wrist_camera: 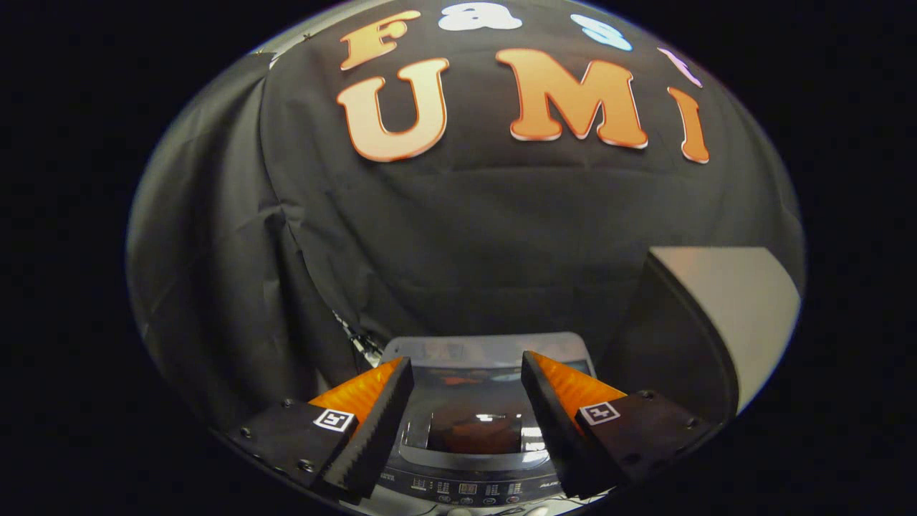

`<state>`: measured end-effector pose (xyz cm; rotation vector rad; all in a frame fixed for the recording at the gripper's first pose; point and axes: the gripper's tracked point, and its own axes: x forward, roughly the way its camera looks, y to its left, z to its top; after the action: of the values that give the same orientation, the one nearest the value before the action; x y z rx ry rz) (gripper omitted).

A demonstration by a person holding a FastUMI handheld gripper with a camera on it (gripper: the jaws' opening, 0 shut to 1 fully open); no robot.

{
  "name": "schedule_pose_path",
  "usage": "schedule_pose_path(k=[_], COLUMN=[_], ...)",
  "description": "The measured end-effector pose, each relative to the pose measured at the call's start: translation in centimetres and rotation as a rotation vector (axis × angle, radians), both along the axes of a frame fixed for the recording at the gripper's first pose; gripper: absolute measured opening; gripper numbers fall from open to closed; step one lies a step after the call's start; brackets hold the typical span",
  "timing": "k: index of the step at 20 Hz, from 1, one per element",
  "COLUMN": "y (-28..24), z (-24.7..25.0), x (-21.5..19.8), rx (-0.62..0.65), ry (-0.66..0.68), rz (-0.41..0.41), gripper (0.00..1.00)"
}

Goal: Put the clothes into the washing machine and then close the washing machine lid.

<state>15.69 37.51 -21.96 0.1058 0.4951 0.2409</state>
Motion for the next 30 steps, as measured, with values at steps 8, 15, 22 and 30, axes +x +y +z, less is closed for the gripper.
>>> schedule_pose_path(k=[8, 15, 22, 30], y=[-5.4, -10.8, -18.6, -23.6], z=[12.1, 23.1, 30.6, 32.2], x=[-1.5, -4.9, -9.4, -12.0], rx=[-0.014, 0.018, -0.041, -0.034], ry=[-0.181, -0.38, -0.531, -0.568], rz=[-0.026, -0.084, -0.177, -0.243], gripper=[0.98, 0.98, 0.98, 0.98])
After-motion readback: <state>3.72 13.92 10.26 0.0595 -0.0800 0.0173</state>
